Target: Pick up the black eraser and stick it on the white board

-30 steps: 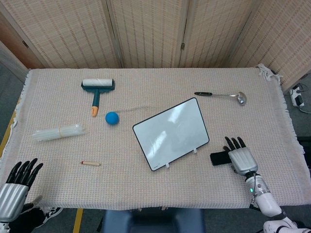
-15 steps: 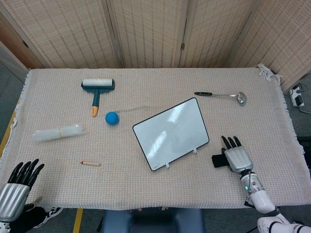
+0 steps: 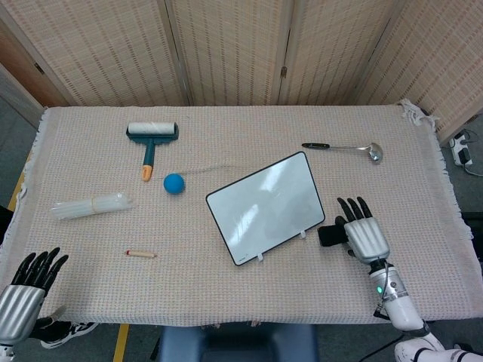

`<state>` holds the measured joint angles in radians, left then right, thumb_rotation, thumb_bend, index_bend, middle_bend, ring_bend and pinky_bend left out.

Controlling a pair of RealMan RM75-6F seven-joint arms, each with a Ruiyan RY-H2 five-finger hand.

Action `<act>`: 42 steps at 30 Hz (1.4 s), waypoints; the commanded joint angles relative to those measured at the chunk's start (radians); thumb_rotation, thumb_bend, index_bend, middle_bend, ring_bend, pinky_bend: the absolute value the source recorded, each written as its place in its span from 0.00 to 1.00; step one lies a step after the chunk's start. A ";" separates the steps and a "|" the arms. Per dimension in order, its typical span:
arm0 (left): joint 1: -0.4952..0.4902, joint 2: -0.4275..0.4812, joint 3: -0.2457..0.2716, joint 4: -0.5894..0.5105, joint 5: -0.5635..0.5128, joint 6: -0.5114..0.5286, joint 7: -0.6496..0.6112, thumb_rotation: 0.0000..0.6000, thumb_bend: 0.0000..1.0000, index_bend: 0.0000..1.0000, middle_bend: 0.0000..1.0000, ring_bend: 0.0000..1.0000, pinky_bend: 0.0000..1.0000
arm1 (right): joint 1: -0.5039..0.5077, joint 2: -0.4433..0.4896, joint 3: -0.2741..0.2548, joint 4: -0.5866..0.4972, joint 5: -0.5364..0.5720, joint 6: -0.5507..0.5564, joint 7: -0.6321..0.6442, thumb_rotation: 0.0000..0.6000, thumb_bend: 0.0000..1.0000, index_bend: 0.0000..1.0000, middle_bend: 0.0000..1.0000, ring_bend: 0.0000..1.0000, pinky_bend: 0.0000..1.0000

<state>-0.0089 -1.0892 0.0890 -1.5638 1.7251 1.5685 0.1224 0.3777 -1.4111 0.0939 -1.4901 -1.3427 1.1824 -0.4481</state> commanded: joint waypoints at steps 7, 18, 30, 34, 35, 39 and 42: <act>-0.006 0.014 -0.003 -0.010 -0.014 -0.013 -0.011 1.00 0.19 0.00 0.00 0.00 0.00 | 0.062 -0.225 0.100 0.174 -0.143 0.198 0.048 1.00 0.31 0.60 0.08 0.07 0.00; -0.001 0.036 0.004 -0.017 -0.006 -0.003 -0.046 1.00 0.19 0.00 0.00 0.00 0.00 | 0.198 -0.433 0.174 0.368 -0.148 0.184 -0.047 1.00 0.31 0.57 0.07 0.07 0.00; -0.002 0.041 0.006 -0.022 -0.003 -0.006 -0.049 1.00 0.19 0.00 0.00 0.00 0.00 | 0.233 -0.463 0.194 0.374 -0.080 0.137 -0.116 1.00 0.31 0.27 0.00 0.03 0.00; -0.001 0.042 0.007 -0.025 0.000 -0.002 -0.044 1.00 0.19 0.00 0.00 0.00 0.00 | 0.242 -0.468 0.200 0.381 -0.062 0.128 -0.116 1.00 0.31 0.21 0.00 0.02 0.00; 0.000 0.043 0.007 -0.025 -0.001 -0.002 -0.046 1.00 0.19 0.00 0.00 0.00 0.00 | 0.242 -0.469 0.200 0.380 -0.058 0.128 -0.115 1.00 0.31 0.20 0.00 0.02 0.00; 0.003 0.045 0.005 -0.026 -0.004 0.004 -0.052 1.00 0.19 0.00 0.00 0.00 0.00 | 0.230 -0.442 0.182 0.331 -0.066 0.140 -0.105 1.00 0.31 0.13 0.00 0.01 0.00; 0.004 0.046 0.004 -0.024 -0.003 0.007 -0.053 1.00 0.19 0.00 0.00 0.00 0.00 | 0.200 -0.389 0.152 0.246 -0.088 0.166 -0.118 1.00 0.31 0.08 0.00 0.00 0.00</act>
<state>-0.0050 -1.0434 0.0935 -1.5883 1.7223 1.5758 0.0689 0.6015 -1.8399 0.2703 -1.1850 -1.4142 1.3283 -0.5594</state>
